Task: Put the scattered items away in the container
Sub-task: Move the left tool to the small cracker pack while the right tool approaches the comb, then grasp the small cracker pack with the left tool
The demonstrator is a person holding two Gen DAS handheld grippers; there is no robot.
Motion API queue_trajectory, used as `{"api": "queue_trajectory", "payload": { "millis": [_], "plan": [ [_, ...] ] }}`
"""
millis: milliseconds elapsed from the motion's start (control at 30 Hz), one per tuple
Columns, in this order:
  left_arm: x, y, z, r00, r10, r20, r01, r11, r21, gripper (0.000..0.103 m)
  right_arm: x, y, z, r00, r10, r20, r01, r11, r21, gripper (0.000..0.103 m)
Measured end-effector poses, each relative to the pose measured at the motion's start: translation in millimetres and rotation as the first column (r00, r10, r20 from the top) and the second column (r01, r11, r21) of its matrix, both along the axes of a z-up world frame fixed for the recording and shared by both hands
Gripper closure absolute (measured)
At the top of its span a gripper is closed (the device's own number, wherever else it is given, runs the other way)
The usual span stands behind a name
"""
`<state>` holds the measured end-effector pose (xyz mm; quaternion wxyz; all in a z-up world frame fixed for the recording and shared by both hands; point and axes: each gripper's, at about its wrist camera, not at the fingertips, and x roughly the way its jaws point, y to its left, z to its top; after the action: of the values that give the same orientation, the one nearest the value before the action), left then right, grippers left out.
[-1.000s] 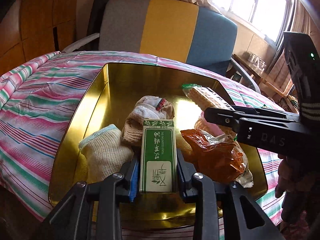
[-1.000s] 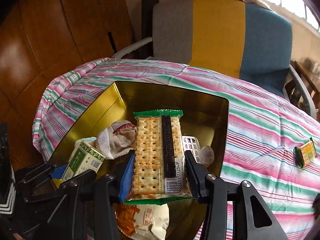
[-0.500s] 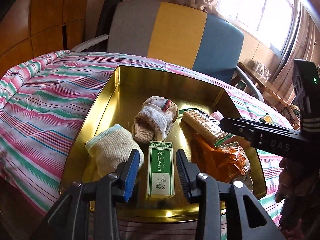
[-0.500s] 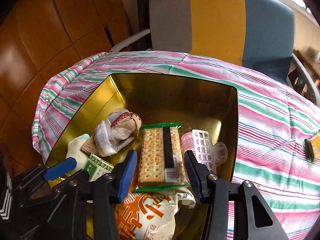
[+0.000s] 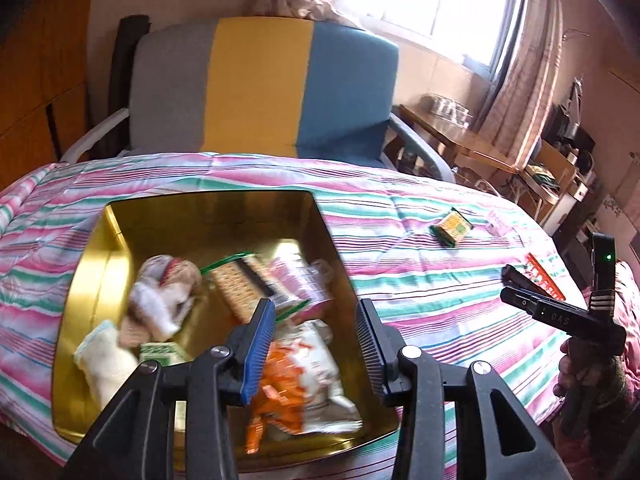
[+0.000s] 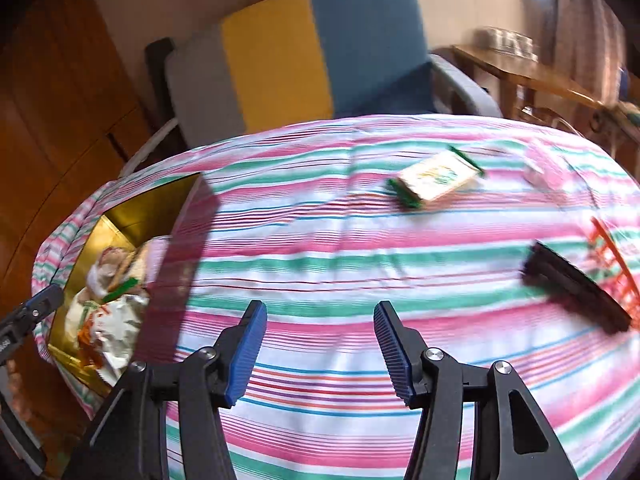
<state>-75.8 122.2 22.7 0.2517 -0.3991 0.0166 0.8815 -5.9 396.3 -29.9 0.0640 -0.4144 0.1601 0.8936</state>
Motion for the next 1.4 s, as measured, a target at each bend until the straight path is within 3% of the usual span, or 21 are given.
{"api": "queue_trajectory", "payload": {
  "millis": [200,400,600,833,1033,1200,1400],
  "plan": [
    [-6,94,2,0.988,-0.155,0.018,0.155,0.987,-0.047,0.059,57,102,-4,0.973,-0.231,-0.004,0.230,0.973,-0.018,0.044],
    [-16,177,-13,0.964,-0.263,0.029,0.265,0.953,-0.147,0.057,96,157,-14,0.941,-0.337,0.004,0.337,0.941,-0.043,0.043],
    [-45,239,-39,0.946,-0.314,0.083,0.324,0.915,-0.240,0.056,104,177,-15,0.945,-0.327,0.003,0.327,0.945,-0.007,0.041],
    [-77,294,-61,0.924,-0.366,0.113,0.383,0.883,-0.271,0.052,87,207,4,0.952,-0.305,-0.040,0.307,0.948,0.088,0.033],
    [-98,332,-84,0.904,-0.415,0.107,0.425,0.842,-0.332,0.050,64,232,-6,0.963,-0.268,0.007,0.266,0.959,0.100,0.032],
    [-108,346,-89,0.874,-0.468,0.129,0.484,0.824,-0.295,0.046,51,245,-20,0.969,-0.240,0.055,0.235,0.968,0.089,0.032],
    [-107,355,-97,0.860,-0.490,0.145,0.510,0.805,-0.303,0.046,41,255,-30,0.969,-0.237,0.075,0.233,0.971,0.057,0.031]
  ]
}}
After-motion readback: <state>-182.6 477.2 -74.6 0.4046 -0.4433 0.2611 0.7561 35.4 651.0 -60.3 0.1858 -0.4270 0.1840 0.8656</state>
